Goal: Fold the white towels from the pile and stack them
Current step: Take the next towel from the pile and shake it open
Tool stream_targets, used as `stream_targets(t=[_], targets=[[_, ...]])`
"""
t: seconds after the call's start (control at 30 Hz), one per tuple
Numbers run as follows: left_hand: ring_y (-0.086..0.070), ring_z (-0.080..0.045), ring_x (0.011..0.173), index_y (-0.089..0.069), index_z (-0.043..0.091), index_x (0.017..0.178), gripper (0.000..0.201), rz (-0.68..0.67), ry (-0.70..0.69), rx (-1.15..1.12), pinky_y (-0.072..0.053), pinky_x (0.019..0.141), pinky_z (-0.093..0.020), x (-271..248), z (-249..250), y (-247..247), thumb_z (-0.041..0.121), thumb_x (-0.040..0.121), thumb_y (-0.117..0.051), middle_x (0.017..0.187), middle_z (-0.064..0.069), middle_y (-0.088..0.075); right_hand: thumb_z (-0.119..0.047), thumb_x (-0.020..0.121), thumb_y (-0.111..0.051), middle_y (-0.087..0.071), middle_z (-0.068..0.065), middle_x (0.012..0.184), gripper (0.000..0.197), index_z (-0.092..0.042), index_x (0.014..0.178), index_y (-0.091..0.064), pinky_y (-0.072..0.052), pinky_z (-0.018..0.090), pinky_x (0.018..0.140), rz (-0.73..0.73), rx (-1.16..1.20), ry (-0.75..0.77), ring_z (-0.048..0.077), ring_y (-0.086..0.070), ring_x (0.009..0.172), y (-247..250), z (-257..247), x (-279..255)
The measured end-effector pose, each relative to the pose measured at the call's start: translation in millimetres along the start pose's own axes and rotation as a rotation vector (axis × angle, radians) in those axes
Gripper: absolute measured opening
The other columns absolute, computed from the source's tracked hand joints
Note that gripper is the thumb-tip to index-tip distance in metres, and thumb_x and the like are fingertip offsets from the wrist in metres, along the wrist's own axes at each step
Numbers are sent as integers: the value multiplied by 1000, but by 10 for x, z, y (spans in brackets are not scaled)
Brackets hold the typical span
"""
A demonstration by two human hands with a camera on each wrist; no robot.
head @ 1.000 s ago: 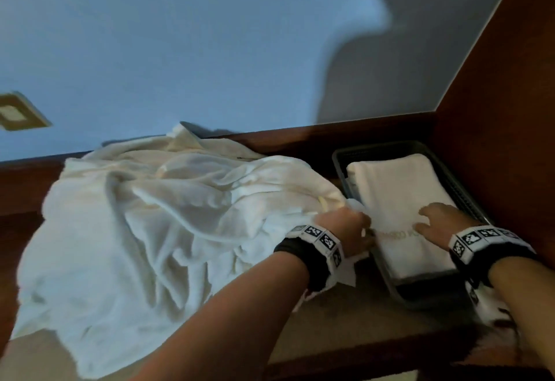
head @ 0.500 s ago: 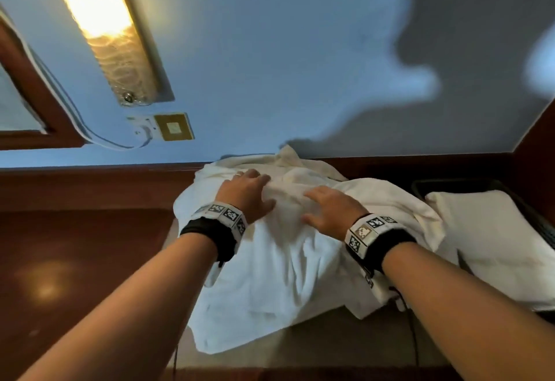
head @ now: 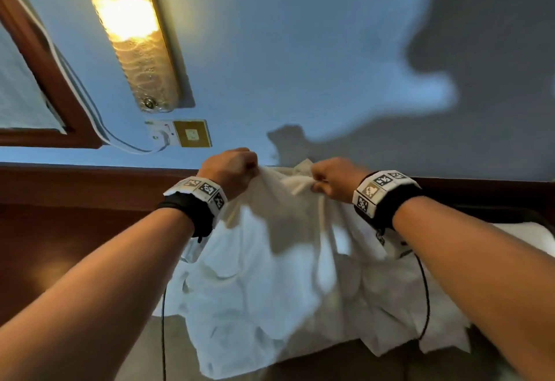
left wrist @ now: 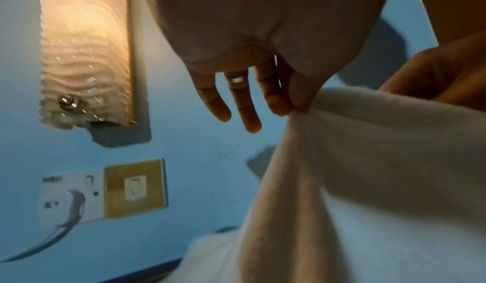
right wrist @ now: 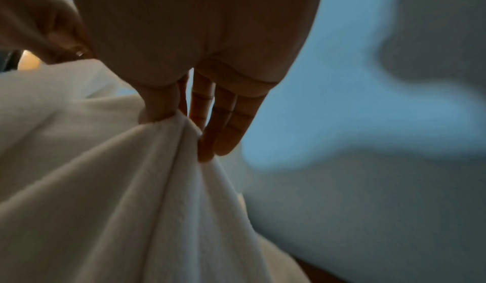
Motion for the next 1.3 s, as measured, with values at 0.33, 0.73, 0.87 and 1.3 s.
stream_targets(t=[0.33, 0.73, 0.87, 1.3], targets=[[-52, -19, 82, -68, 12, 90, 19, 531, 9, -120, -38, 73, -32, 349, -185, 1551, 27, 95, -58, 93, -2, -60, -22, 97, -54, -64, 19, 102, 21, -18, 78, -47, -40, 35, 70, 440, -69, -219, 39, -62, 97, 1350, 204, 302], [-54, -25, 86, -61, 9, 96, 21, 535, -44, -323, -40, 76, -32, 199, -414, 2108, 28, 97, -51, 96, -7, -63, -48, 96, -54, -66, 7, 105, 35, -15, 106, -58, -47, 36, 81, 425, 65, 32, 30, -61, 100, 1833, -1663, 426], [-55, -15, 75, -55, 19, 91, 37, 575, 17, -757, -41, 68, -30, -302, -931, 1631, 55, 83, -55, 84, 6, -59, -26, 99, -52, -66, 15, 105, 14, -15, 91, -56, -42, 33, 75, 525, 31, 19, 33, -59, 96, 1983, -2154, 535], [-66, -35, 105, -72, 16, 99, 16, 46, 212, -398, -51, 85, -40, -872, -2303, 996, 29, 96, -61, 105, -15, -72, -22, 89, -56, -62, 17, 120, 27, -15, 115, -59, -48, 42, 86, 501, -257, -582, 39, -60, 109, 1646, -2102, -232]])
Point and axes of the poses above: each hand's wrist, its own x-axis towards the middle knuckle, its own y-axis out of the back of the hand, z = x × y, the point moved 4 cm from there along x, towards the middle knuckle
